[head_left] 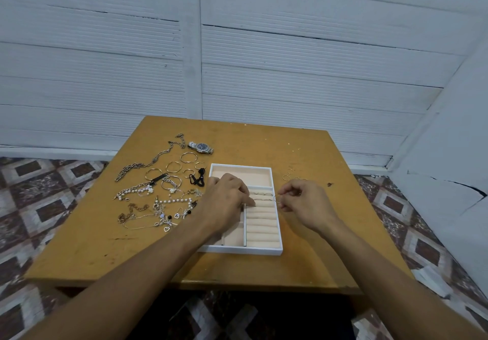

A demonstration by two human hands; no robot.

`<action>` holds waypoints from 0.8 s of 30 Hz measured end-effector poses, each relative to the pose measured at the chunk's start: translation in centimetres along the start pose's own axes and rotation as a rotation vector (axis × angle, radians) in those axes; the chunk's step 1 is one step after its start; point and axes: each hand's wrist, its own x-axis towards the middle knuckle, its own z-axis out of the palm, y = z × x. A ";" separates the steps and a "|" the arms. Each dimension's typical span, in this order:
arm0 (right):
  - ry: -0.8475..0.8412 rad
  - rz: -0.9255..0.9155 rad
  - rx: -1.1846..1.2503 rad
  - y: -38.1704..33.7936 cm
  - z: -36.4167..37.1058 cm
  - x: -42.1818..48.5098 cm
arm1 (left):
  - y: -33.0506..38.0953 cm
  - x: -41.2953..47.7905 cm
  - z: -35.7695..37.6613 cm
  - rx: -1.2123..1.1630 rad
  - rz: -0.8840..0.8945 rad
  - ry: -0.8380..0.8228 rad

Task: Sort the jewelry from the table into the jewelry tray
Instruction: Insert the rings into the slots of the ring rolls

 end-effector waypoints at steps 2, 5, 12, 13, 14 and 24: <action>0.000 -0.029 -0.044 0.1 0.3 0.1 | 0.0 0.0 0.2 0.010 0.009 -0.001; 0.014 -0.103 -0.145 -0.1 1.0 0.1 | 0.0 0.0 0.3 0.017 0.016 -0.003; 0.005 -0.215 -0.299 0.0 3.1 0.0 | -0.1 -0.7 0.0 -0.052 -0.002 0.087; 0.012 -0.223 -0.314 0.1 3.4 0.1 | -0.3 -0.8 0.0 -0.064 -0.009 0.110; 0.021 -0.230 -0.329 0.2 3.7 0.1 | -0.5 -0.9 -0.1 -0.070 -0.019 0.122; 0.074 -0.333 -0.472 1.1 4.4 -0.2 | -1.0 -1.1 -0.1 -0.097 -0.076 0.115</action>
